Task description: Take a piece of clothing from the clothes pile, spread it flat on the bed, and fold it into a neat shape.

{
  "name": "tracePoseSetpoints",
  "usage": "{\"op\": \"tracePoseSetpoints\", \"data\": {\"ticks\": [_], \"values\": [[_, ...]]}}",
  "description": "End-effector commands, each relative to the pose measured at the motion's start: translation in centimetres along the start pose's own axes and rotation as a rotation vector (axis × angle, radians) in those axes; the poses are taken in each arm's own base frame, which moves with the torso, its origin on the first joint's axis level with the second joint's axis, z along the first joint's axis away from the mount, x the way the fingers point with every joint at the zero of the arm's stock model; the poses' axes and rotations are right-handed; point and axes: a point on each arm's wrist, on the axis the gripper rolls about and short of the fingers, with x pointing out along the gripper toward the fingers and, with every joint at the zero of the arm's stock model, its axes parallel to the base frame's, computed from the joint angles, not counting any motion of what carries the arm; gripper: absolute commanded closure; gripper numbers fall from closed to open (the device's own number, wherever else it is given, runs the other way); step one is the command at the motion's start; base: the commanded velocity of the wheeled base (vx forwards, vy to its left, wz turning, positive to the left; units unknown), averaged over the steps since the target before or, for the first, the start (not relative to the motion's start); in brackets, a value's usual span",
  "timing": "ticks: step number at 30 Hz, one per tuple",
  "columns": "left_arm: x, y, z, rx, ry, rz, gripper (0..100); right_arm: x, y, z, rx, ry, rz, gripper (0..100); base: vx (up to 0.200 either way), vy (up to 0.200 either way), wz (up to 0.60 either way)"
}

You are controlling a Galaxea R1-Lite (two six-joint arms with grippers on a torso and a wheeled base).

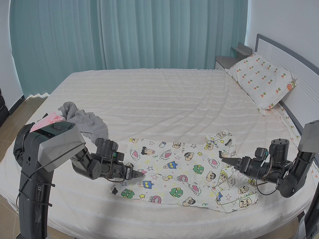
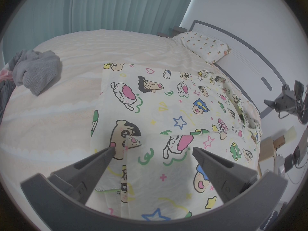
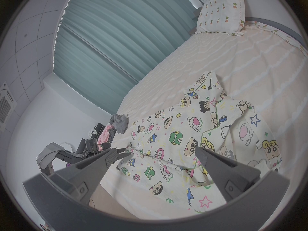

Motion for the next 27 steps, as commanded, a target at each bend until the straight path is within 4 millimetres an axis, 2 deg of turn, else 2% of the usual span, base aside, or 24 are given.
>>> {"op": "tracePoseSetpoints", "data": {"ticks": [1, 10, 18, 22, 27], "values": [[0.1, 0.2, 0.0, -0.008, -0.003, 0.002, 100, 0.2, -0.2, -0.3, 0.001, 0.013, -0.006, 0, 0.0, 0.0, 0.0], [-0.8, 0.8, 0.3, -0.021, -0.011, 0.021, 100, 0.2, -0.2, -0.2, 0.001, 0.011, -0.006, 0, 0.0, 0.0, 0.0], [-3.2, 0.7, 0.9, -0.033, -0.025, 0.039, 100, 0.2, -0.2, -0.3, 0.0, 0.012, -0.005, 0, 0.0, 0.0, 0.0], [-4.7, 0.6, 1.1, -0.058, 0.032, 0.047, 100, 0.2, -0.2, -0.2, -0.001, 0.011, -0.004, 0, 0.0, 0.0, 0.0], [-5.5, 0.4, 1.1, -0.07, 0.068, 0.053, 100, 0.2, -0.4, -0.2, 0.002, 0.009, -0.01, 0, 0.0, 0.0, 0.0]]}}
